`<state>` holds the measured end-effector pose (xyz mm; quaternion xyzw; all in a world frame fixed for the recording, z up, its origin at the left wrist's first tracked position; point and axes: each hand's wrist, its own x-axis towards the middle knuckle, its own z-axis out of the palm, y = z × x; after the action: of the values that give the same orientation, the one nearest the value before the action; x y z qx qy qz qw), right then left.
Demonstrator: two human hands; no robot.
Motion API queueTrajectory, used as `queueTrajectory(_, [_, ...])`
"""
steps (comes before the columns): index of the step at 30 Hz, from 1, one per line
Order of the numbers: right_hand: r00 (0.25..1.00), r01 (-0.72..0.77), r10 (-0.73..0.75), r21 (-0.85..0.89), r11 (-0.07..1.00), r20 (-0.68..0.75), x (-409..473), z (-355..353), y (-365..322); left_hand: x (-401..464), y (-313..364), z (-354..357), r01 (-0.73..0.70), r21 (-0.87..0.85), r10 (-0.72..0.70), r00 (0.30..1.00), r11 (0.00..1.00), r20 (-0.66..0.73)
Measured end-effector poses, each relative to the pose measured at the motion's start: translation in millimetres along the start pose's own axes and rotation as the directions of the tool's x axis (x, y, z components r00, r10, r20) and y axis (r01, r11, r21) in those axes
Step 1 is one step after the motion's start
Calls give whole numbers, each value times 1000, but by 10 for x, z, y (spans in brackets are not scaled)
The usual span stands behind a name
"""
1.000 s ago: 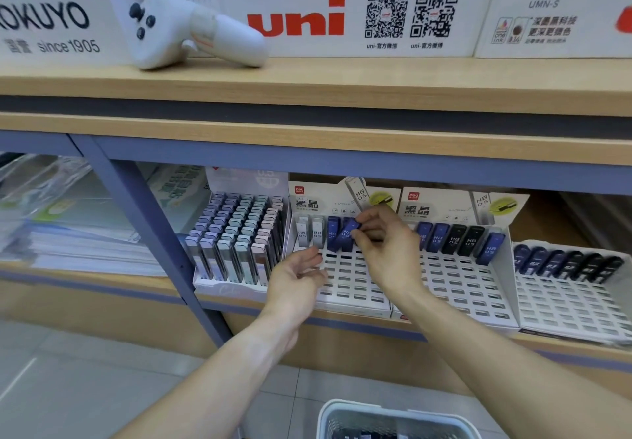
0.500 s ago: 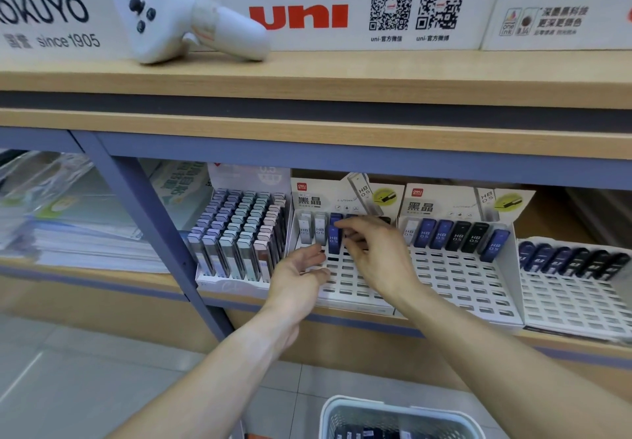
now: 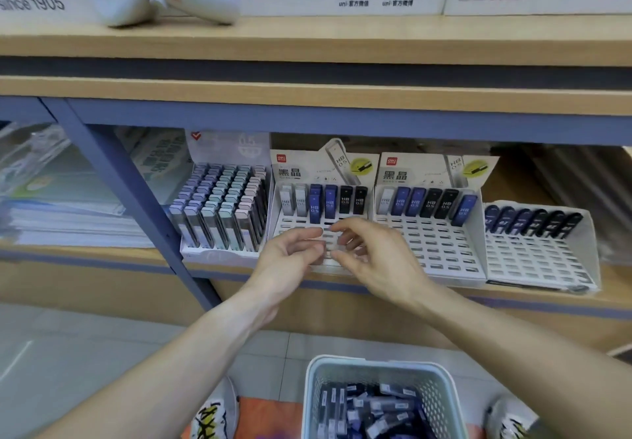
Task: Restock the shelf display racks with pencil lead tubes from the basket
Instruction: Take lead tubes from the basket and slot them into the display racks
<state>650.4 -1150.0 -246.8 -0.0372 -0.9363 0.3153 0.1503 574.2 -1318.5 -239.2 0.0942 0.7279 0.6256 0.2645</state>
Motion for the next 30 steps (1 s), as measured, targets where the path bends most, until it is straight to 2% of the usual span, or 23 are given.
queueTrajectory(5, [978,-15,27,-59,998,205,-667,-86,53,-322,-262,93,35,154,-52,993,987,107])
queueTrajectory(8, [910,-46,96,-134,990,402,-1128,-42,176,-497,-598,150,13,364,-104,967,931,232])
queueTrajectory(11, [769,-96,258,-294,951,585,-1664,80,444,-659,-1058,200,-130,687,-201,903,715,380])
queueTrajectory(13, [661,-125,356,-370,920,661,-2009,177,635,-758,-1300,213,-211,801,-280,862,560,423])
queueTrajectory(15, [585,-179,415,-387,904,697,-2242,274,793,-794,-1484,215,-257,860,-355,830,442,431])
queueTrajectory(17, [542,-267,467,-384,884,699,-2318,384,924,-756,-1647,247,-263,884,-400,816,386,418])
queueTrajectory(20, [512,-439,557,-359,824,653,-2277,600,1083,-670,-1868,399,-197,900,-433,823,390,368])
queueTrajectory(22, [496,-584,600,-270,766,628,-2208,794,1156,-620,-2034,557,-84,903,-462,837,421,293])
queueTrajectory(25, [445,-807,663,-52,589,602,-2107,1216,1165,-575,-2390,775,132,896,-524,842,425,125])
queueTrajectory(27, [419,-871,690,45,490,590,-2070,1563,1136,-581,-2596,890,251,879,-557,831,406,20])
queueTrajectory(30, [382,-901,703,70,429,601,-2049,2007,1070,-601,-2791,1028,359,833,-564,823,421,-70])
